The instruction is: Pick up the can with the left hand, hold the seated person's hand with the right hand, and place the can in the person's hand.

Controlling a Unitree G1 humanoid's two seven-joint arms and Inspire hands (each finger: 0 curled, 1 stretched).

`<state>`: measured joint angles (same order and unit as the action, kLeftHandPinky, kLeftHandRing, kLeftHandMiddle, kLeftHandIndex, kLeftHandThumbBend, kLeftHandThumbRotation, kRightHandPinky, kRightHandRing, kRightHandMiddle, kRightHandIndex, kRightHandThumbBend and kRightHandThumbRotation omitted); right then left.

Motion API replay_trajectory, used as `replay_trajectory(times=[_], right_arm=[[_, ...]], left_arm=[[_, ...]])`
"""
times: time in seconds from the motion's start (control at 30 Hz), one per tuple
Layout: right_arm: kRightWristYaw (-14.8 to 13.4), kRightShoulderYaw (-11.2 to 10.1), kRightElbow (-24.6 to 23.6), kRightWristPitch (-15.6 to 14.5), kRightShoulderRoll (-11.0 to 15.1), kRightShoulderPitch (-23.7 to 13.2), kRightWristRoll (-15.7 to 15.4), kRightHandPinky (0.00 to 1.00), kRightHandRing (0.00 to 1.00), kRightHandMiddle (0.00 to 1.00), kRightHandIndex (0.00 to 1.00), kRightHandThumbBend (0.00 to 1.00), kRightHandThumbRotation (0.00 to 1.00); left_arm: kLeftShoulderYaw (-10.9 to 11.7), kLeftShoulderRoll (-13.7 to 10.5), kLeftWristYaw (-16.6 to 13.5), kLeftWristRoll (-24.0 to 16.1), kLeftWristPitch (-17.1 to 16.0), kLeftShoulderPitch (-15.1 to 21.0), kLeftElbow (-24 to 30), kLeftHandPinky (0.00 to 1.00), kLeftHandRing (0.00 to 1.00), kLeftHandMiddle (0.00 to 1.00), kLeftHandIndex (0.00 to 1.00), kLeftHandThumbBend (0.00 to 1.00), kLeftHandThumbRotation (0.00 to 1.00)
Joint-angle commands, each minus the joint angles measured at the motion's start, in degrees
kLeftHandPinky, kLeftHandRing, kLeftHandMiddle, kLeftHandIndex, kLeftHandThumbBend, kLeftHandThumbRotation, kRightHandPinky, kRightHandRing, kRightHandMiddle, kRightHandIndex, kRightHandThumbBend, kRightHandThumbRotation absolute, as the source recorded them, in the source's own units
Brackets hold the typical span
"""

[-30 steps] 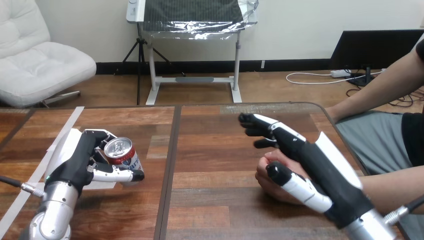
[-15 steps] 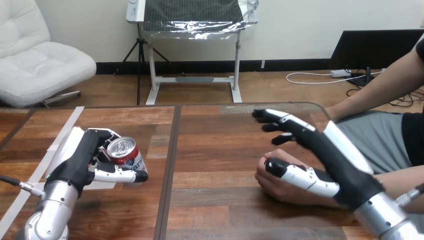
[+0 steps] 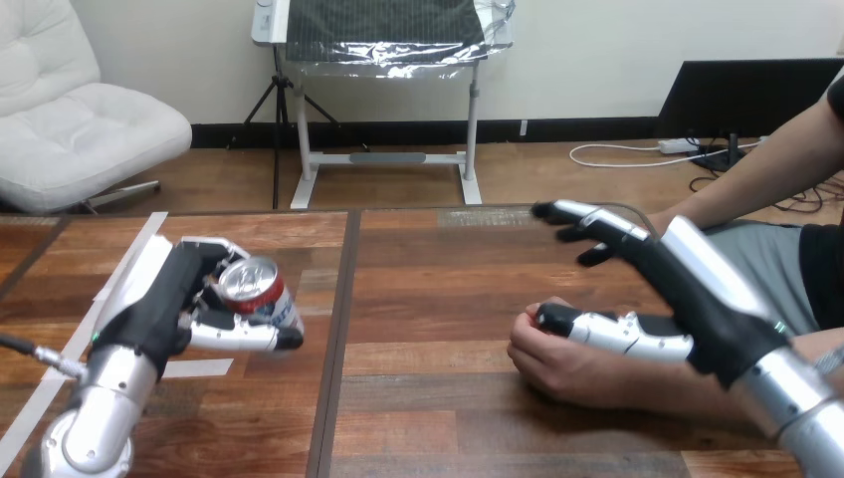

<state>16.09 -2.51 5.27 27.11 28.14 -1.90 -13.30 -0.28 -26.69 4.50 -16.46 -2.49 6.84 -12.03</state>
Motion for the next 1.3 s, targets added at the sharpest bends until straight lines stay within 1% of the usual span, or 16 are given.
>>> replay_trajectory(times=[0.0, 0.13, 0.17, 0.27, 0.43, 0.63, 0.73, 0.83, 0.93, 1.07, 1.27], right_arm=[[-0.7, -2.0, 1.8, 0.3, 3.1, -7.2, 0.0, 0.75, 0.86, 0.90, 0.89, 0.84, 0.69], [-0.3, -1.7, 2.9, 0.0, 4.7, -8.3, -0.9, 0.79, 0.87, 0.90, 0.91, 0.89, 0.65], [-0.3, -1.6, 3.5, 0.1, 5.3, -8.7, -1.3, 0.80, 0.88, 0.90, 0.91, 0.89, 0.65], [-0.2, -1.2, 5.0, 0.7, 6.6, -9.6, -2.1, 0.81, 0.88, 0.90, 0.91, 0.92, 0.63], [0.1, -0.7, 7.1, 1.3, 8.2, -10.8, -2.7, 0.82, 0.88, 0.90, 0.91, 0.97, 0.61], [0.5, 0.3, 10.0, 2.4, 10.5, -12.4, -4.3, 0.82, 0.88, 0.89, 0.91, 0.99, 0.59], [1.0, 0.7, 11.5, 2.7, 11.5, -13.2, -4.9, 0.83, 0.88, 0.89, 0.90, 1.00, 0.58], [1.7, 1.2, 13.0, 3.2, 12.5, -14.2, -5.5, 0.83, 0.88, 0.89, 0.90, 1.00, 0.57], [2.5, 1.6, 14.0, 3.0, 13.4, -14.8, -6.1, 0.84, 0.88, 0.90, 0.91, 1.00, 0.56], [4.4, 2.2, 14.9, 1.4, 14.5, -15.5, -6.9, 0.87, 0.89, 0.90, 0.92, 1.00, 0.54], [6.2, 3.3, 16.7, 0.8, 15.8, -16.9, -8.1, 0.87, 0.89, 0.90, 0.92, 1.00, 0.53]], left_arm=[[2.2, -1.2, 0.5, 1.0, -0.3, 3.8, 7.4, 0.24, 0.28, 0.35, 0.41, 0.75, 0.00], [2.3, -1.2, 1.2, 1.0, 0.0, 3.6, 8.4, 0.24, 0.28, 0.35, 0.41, 0.75, 0.00], [2.4, -1.2, 1.5, 0.9, 0.6, 3.6, 9.0, 0.24, 0.28, 0.34, 0.41, 0.75, 0.00], [2.4, -1.1, 2.1, 0.7, 1.6, 3.4, 10.1, 0.24, 0.28, 0.34, 0.41, 0.74, 0.00], [2.5, -1.1, 2.7, 0.4, 2.4, 3.2, 11.5, 0.24, 0.28, 0.34, 0.41, 0.74, 0.00], [2.6, -1.1, 3.2, 0.4, 2.8, 2.9, 12.8, 0.24, 0.28, 0.34, 0.41, 0.75, 0.00], [2.7, -1.1, 3.4, 0.4, 3.2, 2.7, 13.4, 0.24, 0.28, 0.34, 0.41, 0.74, 0.00], [2.9, -1.0, 3.6, 0.8, 2.9, 2.7, 13.5, 0.25, 0.28, 0.34, 0.41, 0.74, 0.00], [3.0, -1.0, 3.8, 0.8, 3.1, 2.7, 13.9, 0.25, 0.28, 0.34, 0.41, 0.74, 0.00], [3.1, -0.9, 4.0, 1.0, 3.1, 2.6, 14.1, 0.25, 0.28, 0.34, 0.41, 0.74, 0.00], [3.3, -0.8, 4.1, 1.2, 2.8, 2.6, 14.3, 0.25, 0.28, 0.34, 0.41, 0.74, 0.00]])
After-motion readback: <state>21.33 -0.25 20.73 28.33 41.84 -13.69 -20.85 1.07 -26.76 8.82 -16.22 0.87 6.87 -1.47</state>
